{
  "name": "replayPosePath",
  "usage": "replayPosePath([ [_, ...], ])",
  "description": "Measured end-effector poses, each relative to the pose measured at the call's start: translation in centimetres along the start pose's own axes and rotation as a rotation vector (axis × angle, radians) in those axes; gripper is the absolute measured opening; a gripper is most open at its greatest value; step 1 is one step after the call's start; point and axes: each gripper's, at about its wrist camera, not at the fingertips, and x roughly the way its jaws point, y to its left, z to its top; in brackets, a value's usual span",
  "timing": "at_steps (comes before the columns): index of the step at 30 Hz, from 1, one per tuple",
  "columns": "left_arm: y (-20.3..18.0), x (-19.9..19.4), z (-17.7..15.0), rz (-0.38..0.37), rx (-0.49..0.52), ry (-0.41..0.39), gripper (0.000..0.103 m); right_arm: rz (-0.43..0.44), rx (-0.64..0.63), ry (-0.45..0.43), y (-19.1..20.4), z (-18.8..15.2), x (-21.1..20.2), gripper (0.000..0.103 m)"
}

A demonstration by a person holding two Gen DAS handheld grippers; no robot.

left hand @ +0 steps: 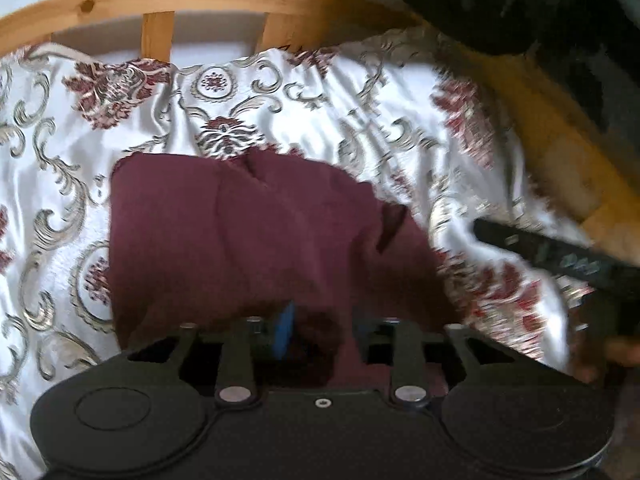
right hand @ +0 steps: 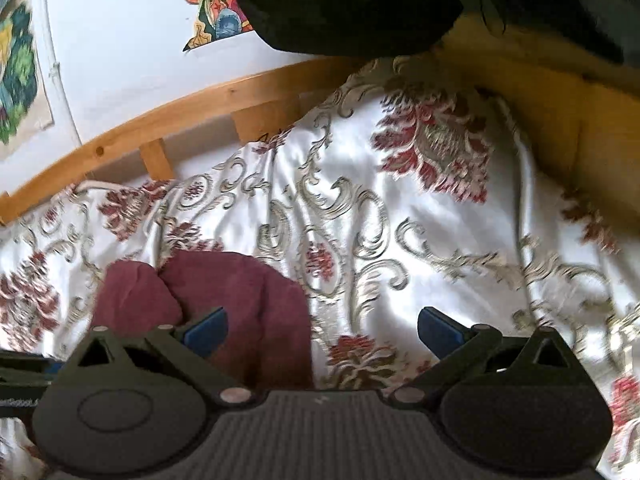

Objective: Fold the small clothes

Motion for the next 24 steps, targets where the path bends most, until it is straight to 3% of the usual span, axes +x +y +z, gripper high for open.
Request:
replayPosePath([
  [7,-0.5,-5.7,0.4,-0.109,0.045,-0.146,0.091,-0.015,-0.062,0.023,2.1,-0.4,0.9,0.103],
  [9,0.0,-7.3,0.3,-0.112,0.047,-0.183,0.098,0.005,-0.071,0.027,2.7,-0.5,1.0,0.103],
  [13,2.2,-9.8,-0.7,-0.093,0.037,-0.207,0.102,0.069,-0.081,0.056,3.8,-1.1,1.8,0.103],
  [17,4.6,-10.8,-2.7,-0.121,0.043,-0.228,0.102,0.15,-0.041,0.106,4.8,-1.9,2.9,0.103],
  [20,5.8,-10.8,-4.9,-0.11,0.05,-0.244,0.102,0.212,-0.031,0.097,5.6,-2.4,3.1,0.103],
  [24,5.8,-9.7,-7.2,-0.054,0.086,-0.245,0.102,0.389,0.054,0.073,6.0,-2.9,3.1,0.103],
])
